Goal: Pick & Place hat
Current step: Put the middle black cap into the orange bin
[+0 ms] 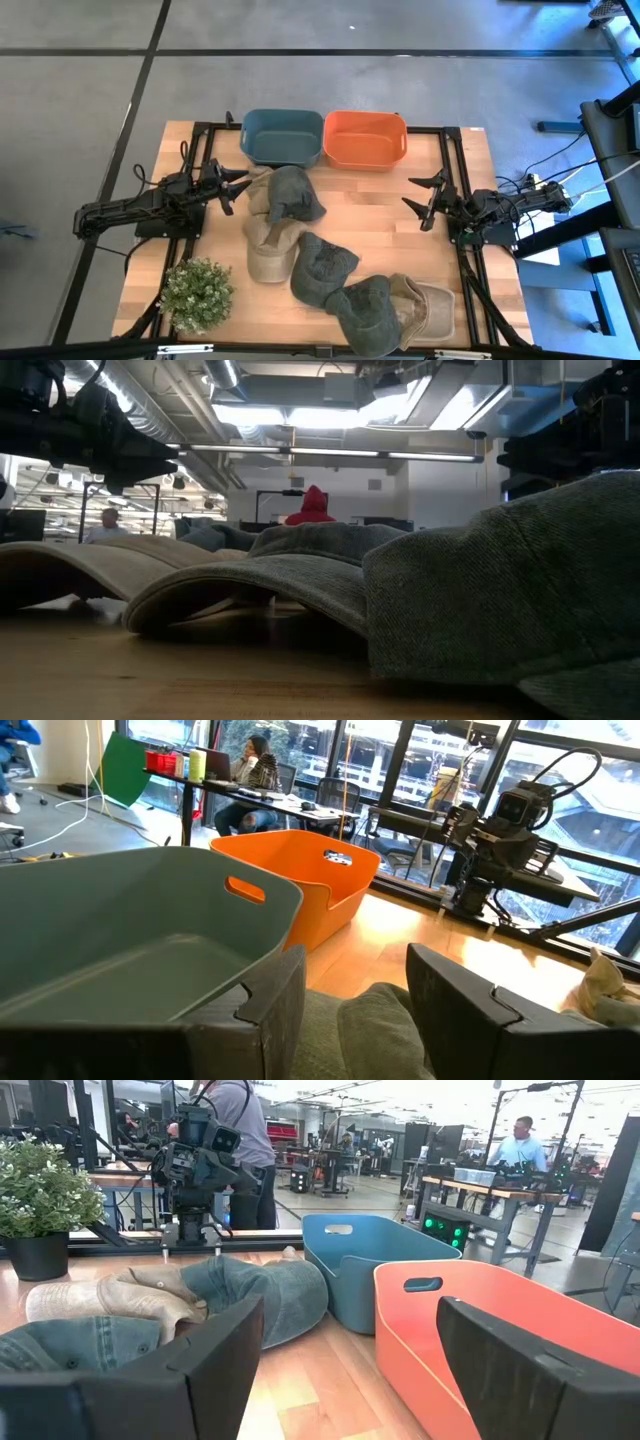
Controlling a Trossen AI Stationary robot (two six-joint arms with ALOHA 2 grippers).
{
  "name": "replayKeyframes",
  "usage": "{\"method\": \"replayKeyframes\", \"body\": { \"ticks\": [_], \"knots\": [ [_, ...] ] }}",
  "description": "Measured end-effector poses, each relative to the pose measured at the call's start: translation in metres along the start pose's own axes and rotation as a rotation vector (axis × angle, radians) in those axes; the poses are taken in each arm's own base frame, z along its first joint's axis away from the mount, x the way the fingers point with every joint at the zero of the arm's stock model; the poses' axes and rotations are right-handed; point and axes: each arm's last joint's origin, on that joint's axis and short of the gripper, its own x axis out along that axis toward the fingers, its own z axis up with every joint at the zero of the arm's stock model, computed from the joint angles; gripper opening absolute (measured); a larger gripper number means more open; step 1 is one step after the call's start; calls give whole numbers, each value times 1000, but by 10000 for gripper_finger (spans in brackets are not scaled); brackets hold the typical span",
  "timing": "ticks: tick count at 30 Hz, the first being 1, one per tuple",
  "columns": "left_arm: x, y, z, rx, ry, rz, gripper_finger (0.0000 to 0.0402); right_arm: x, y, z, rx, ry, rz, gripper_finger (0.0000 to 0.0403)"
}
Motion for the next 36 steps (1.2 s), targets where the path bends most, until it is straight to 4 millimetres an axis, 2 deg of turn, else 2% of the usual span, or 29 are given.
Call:
{"method": "replayKeyframes", "body": {
  "ticks": [24,30,36],
  "knots": [
    [0,0,0,0,0,0,169,0,0,0,2,0,0,296],
    [0,0,0,0,0,0,169,0,0,1,165,-11,19,296],
    [0,0,0,0,0,0,169,0,1,7,252,-66,70,296]
  ]
}}
